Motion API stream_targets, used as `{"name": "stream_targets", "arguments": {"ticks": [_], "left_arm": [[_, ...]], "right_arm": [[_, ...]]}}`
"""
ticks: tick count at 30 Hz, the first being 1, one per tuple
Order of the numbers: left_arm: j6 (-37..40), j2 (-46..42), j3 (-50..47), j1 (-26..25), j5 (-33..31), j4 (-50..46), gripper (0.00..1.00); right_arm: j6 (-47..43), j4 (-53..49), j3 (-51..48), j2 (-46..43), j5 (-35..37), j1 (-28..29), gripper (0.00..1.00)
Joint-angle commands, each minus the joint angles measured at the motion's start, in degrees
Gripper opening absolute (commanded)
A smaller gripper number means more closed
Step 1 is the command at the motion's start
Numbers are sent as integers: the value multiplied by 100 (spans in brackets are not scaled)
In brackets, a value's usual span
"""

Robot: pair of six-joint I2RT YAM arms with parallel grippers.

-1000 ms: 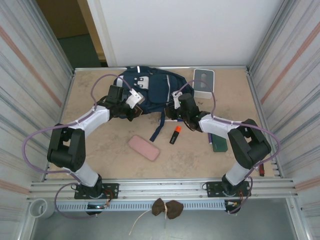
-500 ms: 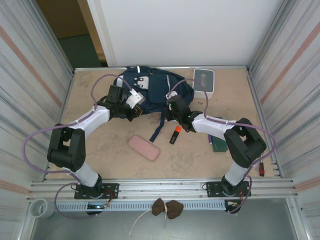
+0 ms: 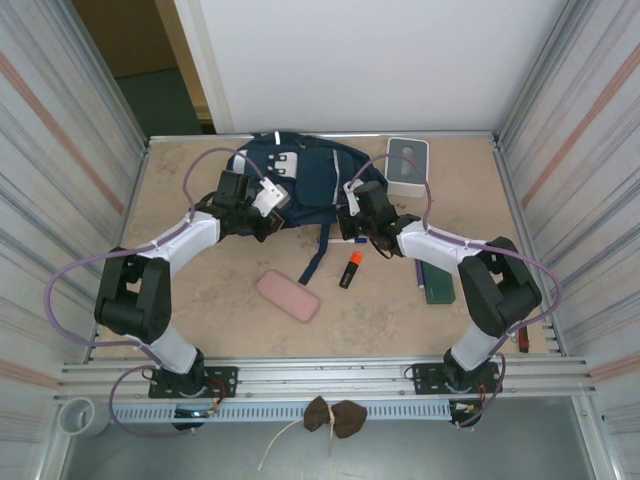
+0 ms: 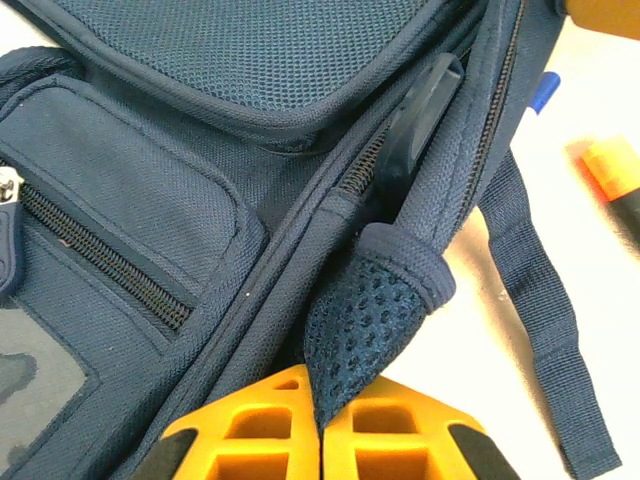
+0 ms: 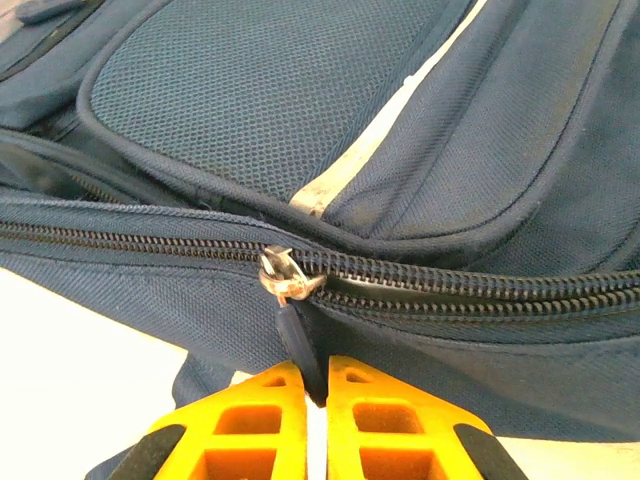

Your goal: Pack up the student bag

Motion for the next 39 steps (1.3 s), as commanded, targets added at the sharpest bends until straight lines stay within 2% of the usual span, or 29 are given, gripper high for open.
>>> {"name": "stream_targets", "arguments": {"ticks": [1, 14, 21, 24, 25, 30, 32, 35, 39], "left_arm": [[-11, -298, -27, 301, -490, 234, 0], [153, -363, -145, 324, -510, 315, 0], [172, -327, -138, 216, -52, 330, 0], [215, -262, -88, 148, -48, 274, 3], [223, -243, -64, 139, -57, 235, 6], [510, -326, -63, 33, -293, 123, 40], [819, -444, -211, -120, -385, 280, 48], [1407, -498, -429, -456, -483, 583, 55], [2174, -168, -304, -903, -767, 465, 60]], "right_arm": [[-7, -409, -31, -177, -25, -316, 0], [221, -341, -82, -273, -997, -733, 0], [375, -9, -3, 76, -1883, -689, 0], [512, 163, -79, 61, -1720, -622, 0], [512, 237, -148, 6, -1624, -606, 3], [539, 238, -375, -285, -1428, -695, 9], [512, 143, -421, -403, -1419, -742, 10], [495, 64, -514, -544, -1393, -819, 12], [521, 72, -665, -682, -1379, -867, 14]]}}
